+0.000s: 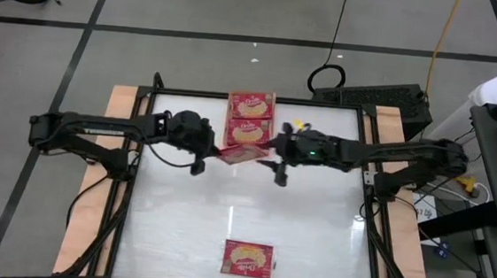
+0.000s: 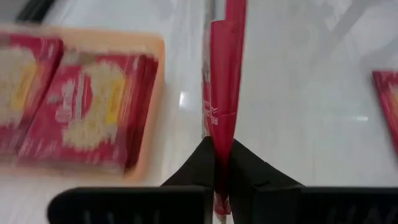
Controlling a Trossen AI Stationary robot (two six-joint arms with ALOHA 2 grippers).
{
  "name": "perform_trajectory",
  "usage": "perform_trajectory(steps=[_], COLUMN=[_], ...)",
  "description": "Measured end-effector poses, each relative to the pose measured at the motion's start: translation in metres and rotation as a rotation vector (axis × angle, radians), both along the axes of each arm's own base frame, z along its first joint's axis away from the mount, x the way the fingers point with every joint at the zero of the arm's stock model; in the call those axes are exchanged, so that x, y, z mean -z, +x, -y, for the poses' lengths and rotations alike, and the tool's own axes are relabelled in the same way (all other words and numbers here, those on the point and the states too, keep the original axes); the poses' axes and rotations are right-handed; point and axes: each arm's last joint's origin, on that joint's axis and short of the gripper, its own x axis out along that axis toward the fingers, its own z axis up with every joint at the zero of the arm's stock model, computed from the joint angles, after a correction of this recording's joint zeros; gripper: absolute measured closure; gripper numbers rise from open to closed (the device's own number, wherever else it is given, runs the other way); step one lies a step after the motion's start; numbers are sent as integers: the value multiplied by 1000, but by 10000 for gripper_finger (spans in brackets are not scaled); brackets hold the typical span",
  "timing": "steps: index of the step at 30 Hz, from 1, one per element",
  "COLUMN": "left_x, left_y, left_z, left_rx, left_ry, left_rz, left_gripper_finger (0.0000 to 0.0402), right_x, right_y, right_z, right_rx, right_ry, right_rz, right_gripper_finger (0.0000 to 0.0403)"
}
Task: Sort popcorn bags into baskets
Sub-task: Put the red popcorn bag into the orange bin
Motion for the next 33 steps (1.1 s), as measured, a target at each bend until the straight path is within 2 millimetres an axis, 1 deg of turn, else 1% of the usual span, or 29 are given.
perform_trajectory(steps=[3,5,7,8,10,14,15,16,18,21,23,26,28,30,33], left_x=[-1,1,0,1,3,2,1,1,-1,-3,-5,-11,-16,-23,-34], left_y=[-5,-7,-8,-8,-9,-7,-7,-6,-5,-3,-3,-10,-17,-25,-41], left_z=[1,2,4,5,6,8,8,8,8,8,6,1,1,1,4], left_rx=[-8,-10,-5,-4,-8,-16,-20,-26,-45,-87,-189,-360,-417,-448,-470], left_ry=[-16,-23,-23,-20,-11,13,17,15,-4,35,85,142,154,155,137], left_rz=[-25,-53,-54,-60,-86,-72,-67,-61,-43,-12,-7,5,6,35,61], left_gripper_finger=[388,388,381,377,372,376,377,376,363,309,266,205,174,153,140], right_x=[1,6,9,13,14,15,16,14,10,4,1,-7,-13,-16,-19], right_y=[28,45,57,61,67,65,64,63,60,54,49,43,38,33,27], right_z=[1,2,5,6,9,16,18,20,23,31,39,54,68,83,105], right_rx=[-28,-43,-41,-46,-51,-32,-28,-22,-13,-9,-19,2,45,71,104], right_ry=[-20,-40,-49,-50,-45,-43,-41,-42,-41,-31,-13,1,10,27,58], right_rz=[-21,-49,-58,-76,-66,-75,-77,-75,-64,-61,-66,-32,3,17,63], right_gripper_finger=[168,172,189,205,246,358,380,389,385,383,392,397,394,393,396])
